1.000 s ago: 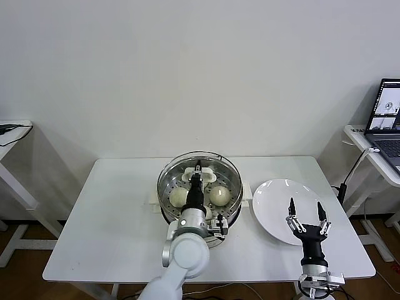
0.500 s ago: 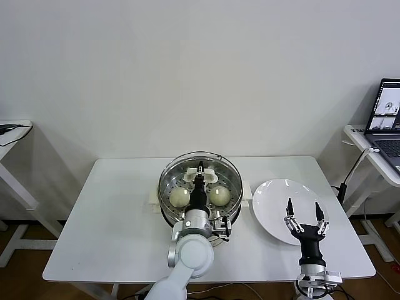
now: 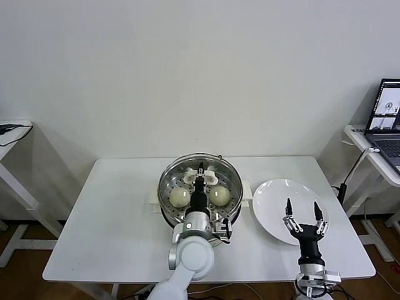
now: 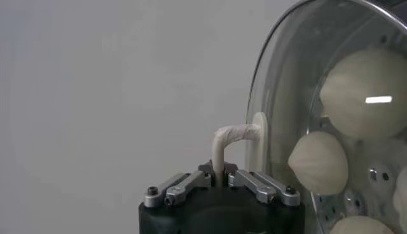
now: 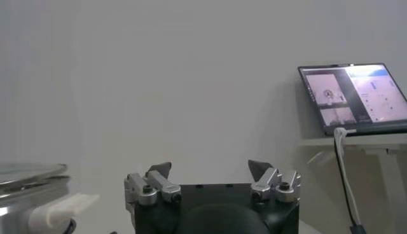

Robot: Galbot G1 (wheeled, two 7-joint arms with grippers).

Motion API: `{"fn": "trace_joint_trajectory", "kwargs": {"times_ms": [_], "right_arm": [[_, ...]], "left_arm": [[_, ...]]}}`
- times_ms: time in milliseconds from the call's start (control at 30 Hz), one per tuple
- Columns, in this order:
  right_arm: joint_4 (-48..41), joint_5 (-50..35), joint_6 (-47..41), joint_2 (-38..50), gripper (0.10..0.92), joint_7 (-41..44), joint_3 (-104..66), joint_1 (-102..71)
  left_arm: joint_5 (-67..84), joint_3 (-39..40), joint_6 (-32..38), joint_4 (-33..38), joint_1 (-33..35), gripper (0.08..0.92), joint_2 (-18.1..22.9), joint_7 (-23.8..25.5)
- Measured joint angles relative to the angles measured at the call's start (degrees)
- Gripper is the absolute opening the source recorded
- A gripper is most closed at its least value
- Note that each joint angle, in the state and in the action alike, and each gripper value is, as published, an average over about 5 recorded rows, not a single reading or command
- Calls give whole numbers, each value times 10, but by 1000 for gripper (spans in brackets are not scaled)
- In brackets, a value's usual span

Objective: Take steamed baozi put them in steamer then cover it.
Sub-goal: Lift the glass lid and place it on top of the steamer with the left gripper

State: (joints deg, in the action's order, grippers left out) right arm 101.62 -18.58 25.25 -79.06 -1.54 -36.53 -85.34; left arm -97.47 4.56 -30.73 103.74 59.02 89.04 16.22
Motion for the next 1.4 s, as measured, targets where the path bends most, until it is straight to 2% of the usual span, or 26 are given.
{"fn": "trace_joint_trajectory", "kwargs": {"times_ms": [1300,1400], "right_arm": [[6,1,1,3,823,3,0,-3],[6,1,1,3,823,3,0,-2]], "left_arm": [[20,-11,11,-18,6,198,7,-8],[21,-11,13,-15,9,226,5,-7]]}}
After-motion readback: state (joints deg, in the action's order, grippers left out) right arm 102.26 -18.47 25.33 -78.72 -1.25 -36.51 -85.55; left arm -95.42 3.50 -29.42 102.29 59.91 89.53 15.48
